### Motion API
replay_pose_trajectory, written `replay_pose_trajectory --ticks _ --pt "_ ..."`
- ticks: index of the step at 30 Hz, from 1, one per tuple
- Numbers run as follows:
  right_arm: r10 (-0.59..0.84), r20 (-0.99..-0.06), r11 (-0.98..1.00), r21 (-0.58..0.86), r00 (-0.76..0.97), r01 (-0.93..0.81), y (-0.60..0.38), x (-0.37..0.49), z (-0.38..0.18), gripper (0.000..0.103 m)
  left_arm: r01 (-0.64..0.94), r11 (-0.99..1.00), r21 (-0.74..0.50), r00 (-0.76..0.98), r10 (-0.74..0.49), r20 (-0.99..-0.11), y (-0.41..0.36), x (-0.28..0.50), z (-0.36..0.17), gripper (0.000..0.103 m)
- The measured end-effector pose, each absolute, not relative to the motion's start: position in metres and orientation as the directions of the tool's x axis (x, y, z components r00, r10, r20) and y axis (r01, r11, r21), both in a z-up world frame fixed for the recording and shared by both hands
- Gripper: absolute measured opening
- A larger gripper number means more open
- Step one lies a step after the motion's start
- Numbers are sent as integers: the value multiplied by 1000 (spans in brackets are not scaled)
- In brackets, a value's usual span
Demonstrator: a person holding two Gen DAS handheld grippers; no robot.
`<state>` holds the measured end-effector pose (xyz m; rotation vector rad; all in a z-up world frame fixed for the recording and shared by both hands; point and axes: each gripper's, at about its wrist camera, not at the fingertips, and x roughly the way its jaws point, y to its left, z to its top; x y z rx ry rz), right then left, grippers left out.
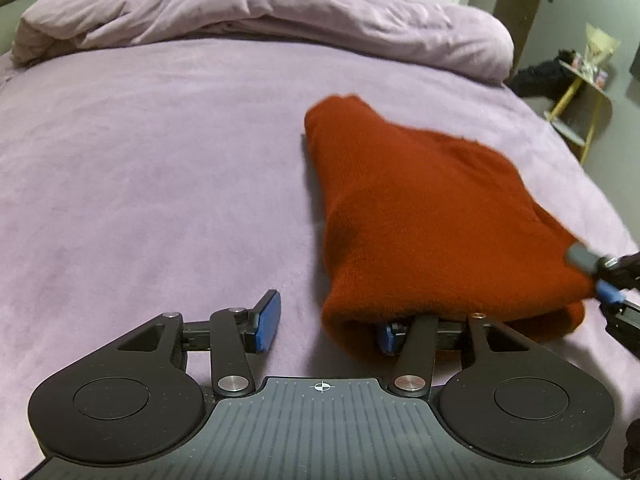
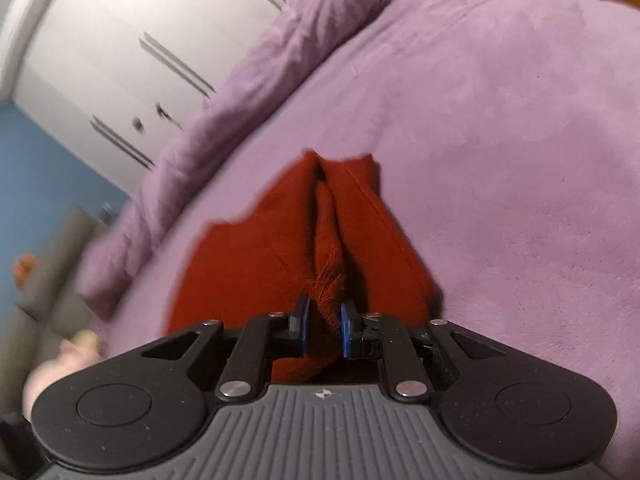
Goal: Fold small clothes
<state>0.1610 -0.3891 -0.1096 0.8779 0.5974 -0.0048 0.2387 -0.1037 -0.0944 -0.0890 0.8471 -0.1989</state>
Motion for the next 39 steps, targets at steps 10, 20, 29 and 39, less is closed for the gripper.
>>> replay_pose_trajectory --ticks 10,20,29,39 --pt "233 -504 632 728 832 264 -398 157 -120 28 152 973 -176 616 -233 -753 -103 235 -111 63" --pt "316 -428 597 783 847 173 -391 164 -116 17 118 975 -186 625 -219 -749 -100 233 -106 58" --pt "208 -529 662 695 823 280 -395 156 -117 13 95 984 -148 604 -175 -777 -106 234 -103 59" --pt "122 -568 770 572 814 284 -396 147 -112 11 130 977 -170 569 -214 -794 -97 235 -94 63"
